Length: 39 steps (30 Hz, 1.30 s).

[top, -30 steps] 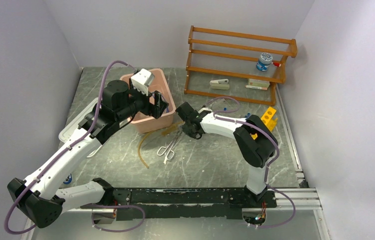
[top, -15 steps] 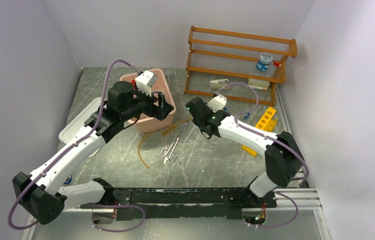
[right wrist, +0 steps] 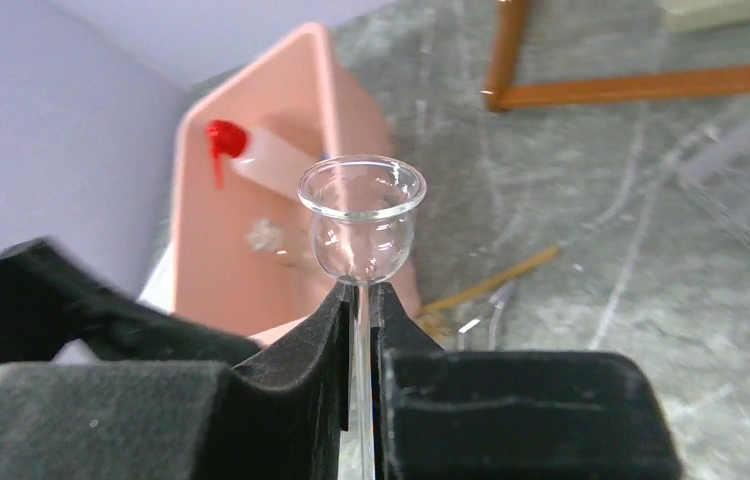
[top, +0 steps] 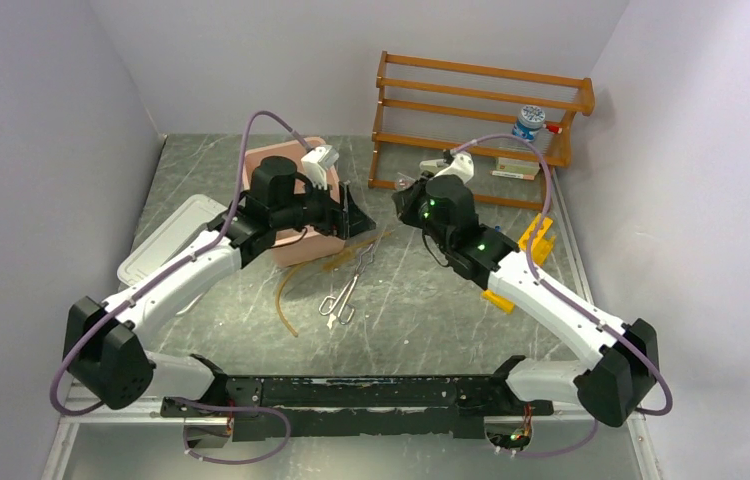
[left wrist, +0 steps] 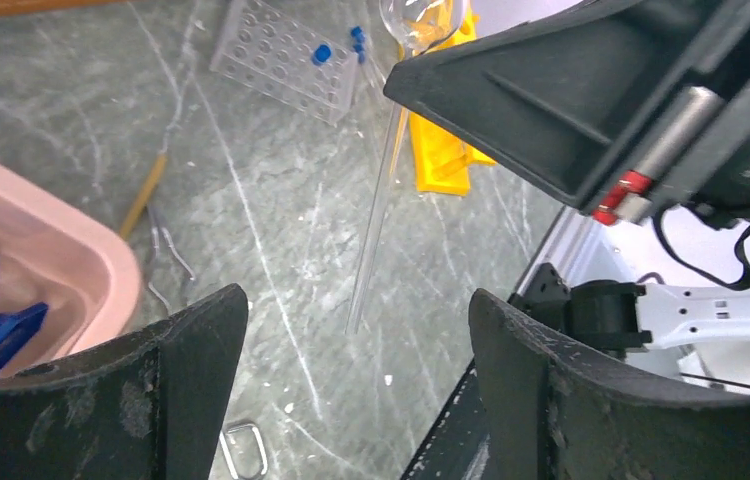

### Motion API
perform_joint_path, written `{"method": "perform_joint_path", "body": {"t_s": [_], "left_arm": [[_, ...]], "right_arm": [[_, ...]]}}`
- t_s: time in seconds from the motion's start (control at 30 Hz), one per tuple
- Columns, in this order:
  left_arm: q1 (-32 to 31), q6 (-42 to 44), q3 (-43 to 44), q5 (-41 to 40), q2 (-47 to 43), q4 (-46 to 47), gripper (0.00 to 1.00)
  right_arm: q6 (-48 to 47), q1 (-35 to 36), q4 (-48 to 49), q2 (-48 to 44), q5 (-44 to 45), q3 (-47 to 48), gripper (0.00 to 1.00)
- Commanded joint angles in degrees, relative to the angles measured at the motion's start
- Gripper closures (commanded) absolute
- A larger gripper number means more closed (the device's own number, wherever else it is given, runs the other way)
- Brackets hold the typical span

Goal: Organize the chemistry lab equipment

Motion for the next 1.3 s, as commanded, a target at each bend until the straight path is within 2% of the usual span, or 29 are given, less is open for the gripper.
{"method": "perform_joint_path", "body": {"t_s": [0.0,0.2,0.43,0.57,0.6,0.63,0.73,0.83,1.03,1.2,1.27], "left_arm": [[-0.28,-5.19,2.15,7.04,1.78,6.02,0.17],[-0.28,-6.81,2.90,6.93,2.95,6.88,0.27],[-0.28,-7.53,2.23,4.16,3.36,7.65,0.51],[-0.28,-7.13,2.19,3.30,2.94,9.14,0.74],[-0.28,-6.75,2.11,2.95,2.68,9.52,0.84],[-0.28,-6.33,2.05,2.56,2.38,9.51,0.93],[-0.24,-4.05,2.80,-0.06,1.91,6.63,0.95],[0.25,-2.19,4.36,-4.38,1.99,2.11,0.95],[4.95,-2.48,8.25,-14.15,3.43,-6.03,0.95],[7.49,-3.92,13.84,-29.69,7.67,-16.60,0.95],[7.65,-3.12,15.69,-32.59,10.43,-18.22,0.95]], "right_arm": [[-5.23,-1.63,8.43,-1.32,-14.28,0.81,0.98],[-5.65,-3.25,11.98,-0.48,-25.03,2.63,0.98],[-4.36,-5.40,14.72,1.35,-34.02,3.92,0.98],[-4.11,-5.79,14.80,2.84,-36.64,4.67,0.98],[-4.17,-5.89,14.73,3.24,-36.86,4.92,0.96],[-4.07,-5.90,14.35,3.66,-36.44,5.41,0.90],[-3.78,-5.92,13.12,4.62,-34.93,6.86,0.62],[-3.27,-6.10,13.67,4.96,-33.57,7.90,0.45],[-3.34,-6.82,14.42,5.87,-30.82,9.15,0.39],[-4.27,-7.53,12.54,8.22,-27.77,9.73,0.39],[-4.00,-7.90,11.45,9.42,-27.37,10.21,0.39]]}}
